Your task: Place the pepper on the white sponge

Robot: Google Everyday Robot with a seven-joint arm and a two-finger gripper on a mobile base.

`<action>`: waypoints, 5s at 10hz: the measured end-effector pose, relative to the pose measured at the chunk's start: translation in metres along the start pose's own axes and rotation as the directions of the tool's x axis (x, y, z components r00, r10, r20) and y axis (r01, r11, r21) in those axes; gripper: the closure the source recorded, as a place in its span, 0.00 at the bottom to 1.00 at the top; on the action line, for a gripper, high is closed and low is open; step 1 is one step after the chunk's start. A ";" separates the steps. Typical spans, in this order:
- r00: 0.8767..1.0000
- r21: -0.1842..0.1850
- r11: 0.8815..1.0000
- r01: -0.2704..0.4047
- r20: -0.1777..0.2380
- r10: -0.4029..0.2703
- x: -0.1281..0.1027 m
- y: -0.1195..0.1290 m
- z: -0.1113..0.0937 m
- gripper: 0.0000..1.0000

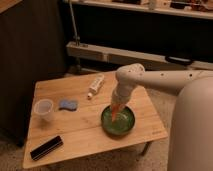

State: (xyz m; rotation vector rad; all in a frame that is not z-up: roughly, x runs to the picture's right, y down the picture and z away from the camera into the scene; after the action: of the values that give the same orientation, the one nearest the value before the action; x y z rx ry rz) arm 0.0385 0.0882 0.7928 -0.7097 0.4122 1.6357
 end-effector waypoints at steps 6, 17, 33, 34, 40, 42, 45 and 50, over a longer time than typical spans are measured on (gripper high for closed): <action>0.849 -0.086 0.847 0.525 -0.014 -0.528 0.006 0.154 0.030 1.00; 0.801 -0.097 0.795 0.598 0.028 -0.599 0.001 0.167 0.029 1.00; 0.409 -0.062 0.404 0.913 0.153 -0.900 -0.106 0.230 0.039 1.00; 0.370 -0.052 0.366 0.929 0.129 -0.920 -0.111 0.235 0.041 1.00; 0.217 -0.034 0.215 0.976 0.118 -0.969 -0.108 0.255 0.059 1.00; 0.202 -0.037 0.199 0.979 0.124 -0.972 -0.106 0.259 0.063 1.00; 0.174 -0.049 0.169 0.984 0.111 -0.979 -0.101 0.274 0.073 1.00; 0.159 -0.092 0.153 0.984 0.063 -0.985 -0.089 0.273 0.099 1.00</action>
State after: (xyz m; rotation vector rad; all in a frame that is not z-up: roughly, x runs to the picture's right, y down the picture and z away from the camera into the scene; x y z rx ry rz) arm -0.2424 0.0304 0.8918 -0.7999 -0.2061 0.3110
